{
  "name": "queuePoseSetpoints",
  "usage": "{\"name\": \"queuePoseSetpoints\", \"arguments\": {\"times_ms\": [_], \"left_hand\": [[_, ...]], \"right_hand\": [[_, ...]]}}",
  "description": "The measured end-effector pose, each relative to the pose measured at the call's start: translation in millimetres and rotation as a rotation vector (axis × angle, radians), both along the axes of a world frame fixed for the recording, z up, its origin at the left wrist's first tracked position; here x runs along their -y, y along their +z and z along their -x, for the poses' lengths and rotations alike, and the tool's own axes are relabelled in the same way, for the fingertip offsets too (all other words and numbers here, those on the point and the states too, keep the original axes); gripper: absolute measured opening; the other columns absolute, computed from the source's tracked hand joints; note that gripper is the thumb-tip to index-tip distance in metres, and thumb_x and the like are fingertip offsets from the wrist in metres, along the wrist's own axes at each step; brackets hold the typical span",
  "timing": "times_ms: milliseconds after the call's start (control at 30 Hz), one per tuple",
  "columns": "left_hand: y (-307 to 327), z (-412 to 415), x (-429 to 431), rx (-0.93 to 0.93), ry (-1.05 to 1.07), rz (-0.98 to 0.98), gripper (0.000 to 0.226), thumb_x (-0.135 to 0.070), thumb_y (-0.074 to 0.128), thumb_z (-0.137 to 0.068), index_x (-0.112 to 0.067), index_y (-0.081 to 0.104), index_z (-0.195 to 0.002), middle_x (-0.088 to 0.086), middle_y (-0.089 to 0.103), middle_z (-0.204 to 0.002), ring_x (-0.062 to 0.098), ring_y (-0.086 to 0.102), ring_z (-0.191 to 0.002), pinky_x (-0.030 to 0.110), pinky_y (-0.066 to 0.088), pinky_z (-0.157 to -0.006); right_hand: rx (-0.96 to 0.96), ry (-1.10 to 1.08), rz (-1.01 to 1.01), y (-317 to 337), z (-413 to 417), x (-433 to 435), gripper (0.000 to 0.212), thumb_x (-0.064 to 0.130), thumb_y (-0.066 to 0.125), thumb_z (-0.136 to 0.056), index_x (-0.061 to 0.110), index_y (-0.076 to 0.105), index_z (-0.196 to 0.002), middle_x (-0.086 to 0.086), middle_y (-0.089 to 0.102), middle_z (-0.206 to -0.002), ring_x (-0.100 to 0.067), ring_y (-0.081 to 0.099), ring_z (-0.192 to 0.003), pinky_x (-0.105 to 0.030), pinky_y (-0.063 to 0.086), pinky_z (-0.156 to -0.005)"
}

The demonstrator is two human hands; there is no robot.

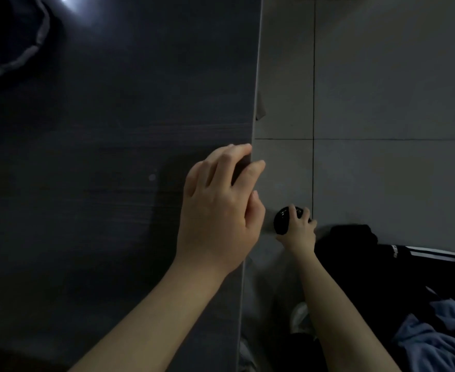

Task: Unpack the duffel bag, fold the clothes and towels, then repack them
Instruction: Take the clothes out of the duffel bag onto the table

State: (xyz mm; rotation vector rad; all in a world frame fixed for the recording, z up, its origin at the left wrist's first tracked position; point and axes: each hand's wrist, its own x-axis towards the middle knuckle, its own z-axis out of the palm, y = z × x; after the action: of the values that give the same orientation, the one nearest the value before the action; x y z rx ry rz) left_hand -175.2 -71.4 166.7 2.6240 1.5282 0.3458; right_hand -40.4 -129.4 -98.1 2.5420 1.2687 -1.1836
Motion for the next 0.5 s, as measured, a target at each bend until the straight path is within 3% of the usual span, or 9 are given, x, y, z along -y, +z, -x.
{"name": "queuePoseSetpoints", "arguments": {"times_ms": [267,500], "left_hand": [[3,-1,0,-0.032,0.007,0.002,0.041,-0.023,0.041,-0.087,-0.015,0.058,-0.124,0.007,0.047,-0.133,0.022,0.037,-0.128,0.038,0.028,-0.108],[7,-2,0,-0.039,0.011,0.056,0.041,-0.022,0.042,-0.088,-0.014,0.057,-0.126,0.006,0.046,-0.133,0.022,0.038,-0.128,0.035,0.025,-0.108]], "right_hand": [[-0.072,-0.15,-0.213,64,-2,12,0.088,0.037,0.077,-0.07,0.023,0.028,-0.142,-0.013,0.027,-0.143,-0.043,0.036,-0.121,-0.046,0.044,-0.09],[-0.098,-0.287,-0.414,149,-21,14,0.089,0.031,0.083,-0.061,0.015,0.036,-0.136,-0.011,0.04,-0.134,-0.039,0.047,-0.115,-0.044,0.041,-0.094]]}}
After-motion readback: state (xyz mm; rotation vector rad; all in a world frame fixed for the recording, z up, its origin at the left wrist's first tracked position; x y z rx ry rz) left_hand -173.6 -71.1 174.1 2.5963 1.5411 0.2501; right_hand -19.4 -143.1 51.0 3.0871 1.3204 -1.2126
